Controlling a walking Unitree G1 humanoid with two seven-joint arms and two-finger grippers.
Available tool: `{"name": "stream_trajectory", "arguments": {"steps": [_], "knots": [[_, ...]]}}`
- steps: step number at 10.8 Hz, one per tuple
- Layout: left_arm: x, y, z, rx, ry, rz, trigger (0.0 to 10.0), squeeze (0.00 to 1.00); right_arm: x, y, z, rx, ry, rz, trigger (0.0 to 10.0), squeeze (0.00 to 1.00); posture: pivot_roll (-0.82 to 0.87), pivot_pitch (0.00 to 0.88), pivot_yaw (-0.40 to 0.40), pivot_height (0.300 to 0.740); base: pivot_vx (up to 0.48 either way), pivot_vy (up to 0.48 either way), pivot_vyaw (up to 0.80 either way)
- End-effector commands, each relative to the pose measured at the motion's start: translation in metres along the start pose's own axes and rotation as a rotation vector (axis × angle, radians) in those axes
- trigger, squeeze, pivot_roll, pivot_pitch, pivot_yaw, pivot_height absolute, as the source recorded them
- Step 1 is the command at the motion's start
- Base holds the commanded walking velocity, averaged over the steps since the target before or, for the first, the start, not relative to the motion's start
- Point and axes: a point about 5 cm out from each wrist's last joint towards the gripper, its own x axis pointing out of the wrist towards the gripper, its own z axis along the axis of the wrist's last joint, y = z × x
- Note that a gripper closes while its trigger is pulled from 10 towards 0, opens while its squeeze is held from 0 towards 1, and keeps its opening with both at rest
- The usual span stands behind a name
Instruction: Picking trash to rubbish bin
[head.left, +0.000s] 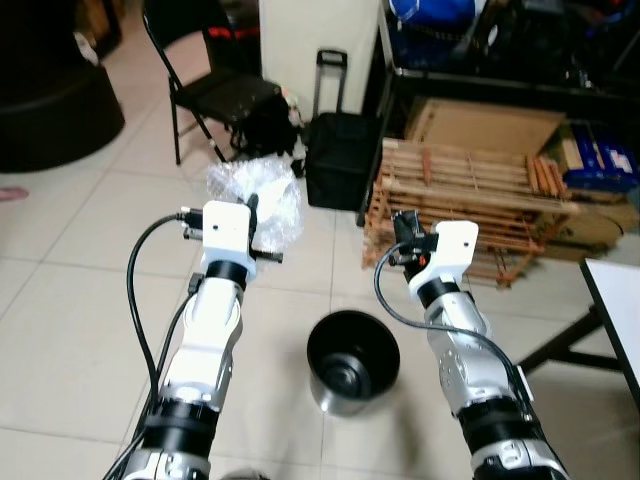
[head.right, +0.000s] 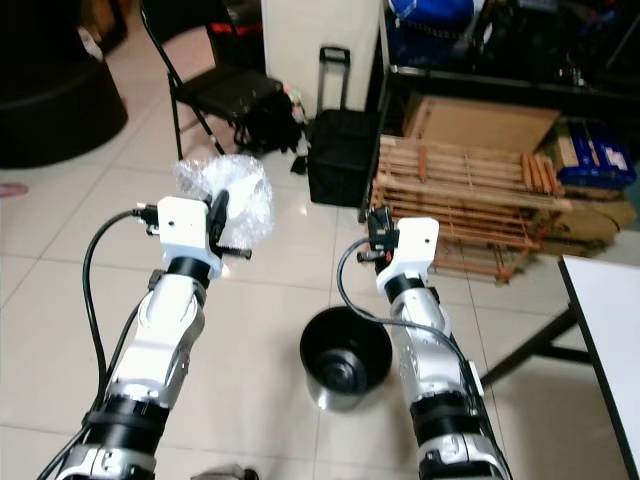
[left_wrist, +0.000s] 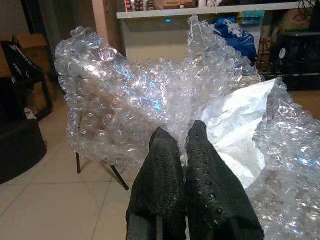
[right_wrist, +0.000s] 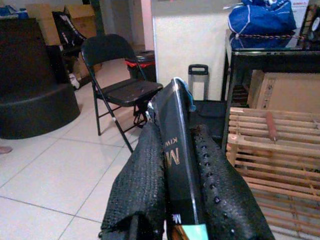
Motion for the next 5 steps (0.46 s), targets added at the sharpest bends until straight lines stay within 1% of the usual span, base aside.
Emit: {"name": "stream_trajectory", "arguments": {"steps": [1, 5], "knots": [[0.0005, -0.0013, 0.0015, -0.004, -0.005, -0.012, 10.0, 0.0, 0.0014, -0.0019, 0.0031, 0.002, -0.014, -0.004, 10.0, 0.0, 0.03, 0.067, -0.061, 0.74, 0.334, 0.0, 0.0], [0.0002, -0.0011, 0.0017, 0.002, -0.002, -0.008, 10.0, 0.0, 0.001, -0.0022, 0.0032, 0.006, -0.014, -0.006, 10.0, 0.0, 0.04, 0.078, -0.064, 0.74, 0.331, 0.0, 0.0]]}}
